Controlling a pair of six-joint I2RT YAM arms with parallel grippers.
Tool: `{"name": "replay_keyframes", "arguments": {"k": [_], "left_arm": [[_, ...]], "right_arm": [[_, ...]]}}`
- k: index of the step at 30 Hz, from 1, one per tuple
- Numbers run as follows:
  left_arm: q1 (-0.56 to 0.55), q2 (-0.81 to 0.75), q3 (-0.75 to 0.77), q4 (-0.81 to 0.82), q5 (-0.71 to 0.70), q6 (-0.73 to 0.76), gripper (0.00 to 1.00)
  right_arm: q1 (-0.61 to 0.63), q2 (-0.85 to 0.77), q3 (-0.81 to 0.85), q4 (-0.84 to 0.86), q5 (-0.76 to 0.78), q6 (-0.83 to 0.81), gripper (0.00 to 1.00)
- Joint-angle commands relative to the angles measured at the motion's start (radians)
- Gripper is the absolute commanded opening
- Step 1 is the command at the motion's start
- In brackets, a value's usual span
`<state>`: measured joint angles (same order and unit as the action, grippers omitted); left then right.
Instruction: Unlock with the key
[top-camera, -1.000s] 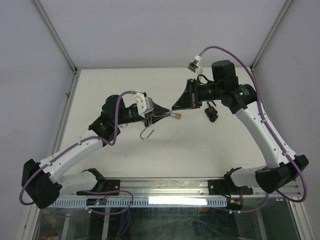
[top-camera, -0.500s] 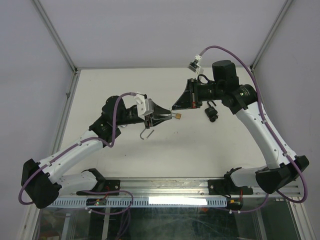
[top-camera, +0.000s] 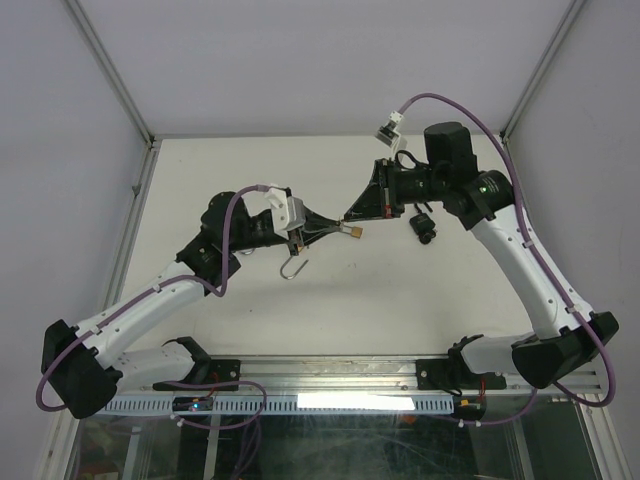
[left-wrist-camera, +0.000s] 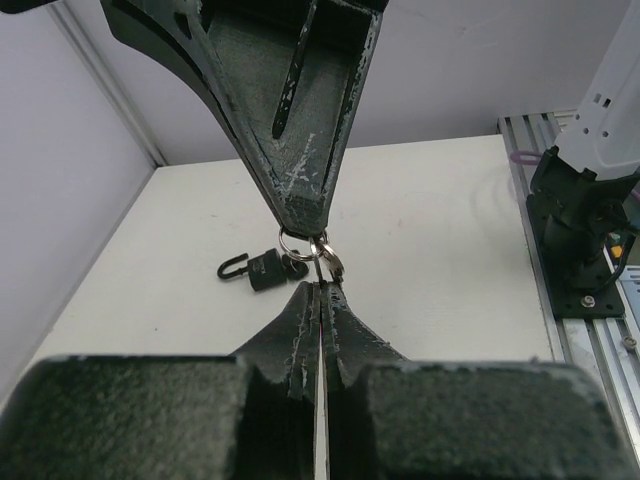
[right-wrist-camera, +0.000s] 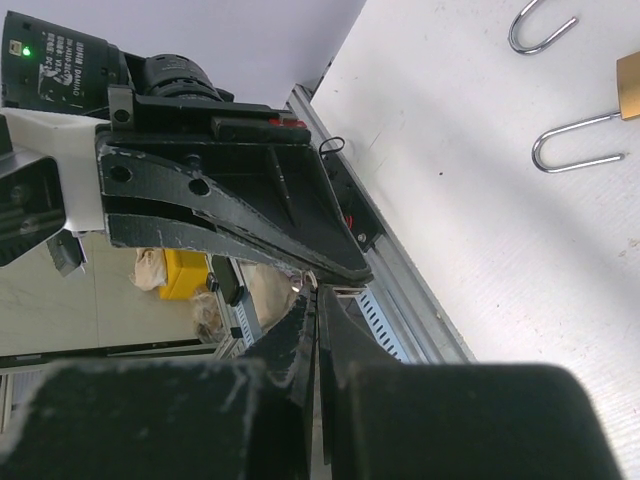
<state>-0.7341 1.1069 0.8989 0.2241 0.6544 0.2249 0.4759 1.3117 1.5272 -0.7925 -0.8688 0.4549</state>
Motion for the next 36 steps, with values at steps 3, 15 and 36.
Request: {"name": "replay_keyframes", "arguments": {"k": [3,15,36], "left_arm": [[-0.008,-0.035,0.063,-0.004,-0.039,-0.059,0.0],[-0.019,-0.005,0.154,-0.263,-0.1,-0.036,0.0],[-0.033,0.001,0.003,-0.024,-0.011,-0.056,0.41]], "right_arm": [[-0.002,-0.047,-0.026,0.03,-0.003,-0.004,0.0],[-0.023,-0.061,-0.065,-0.03,-0.005,-0.058,0.04],[-0.031,-0.101,-0.09,0.09,-0.028,0.034,0.0]]}}
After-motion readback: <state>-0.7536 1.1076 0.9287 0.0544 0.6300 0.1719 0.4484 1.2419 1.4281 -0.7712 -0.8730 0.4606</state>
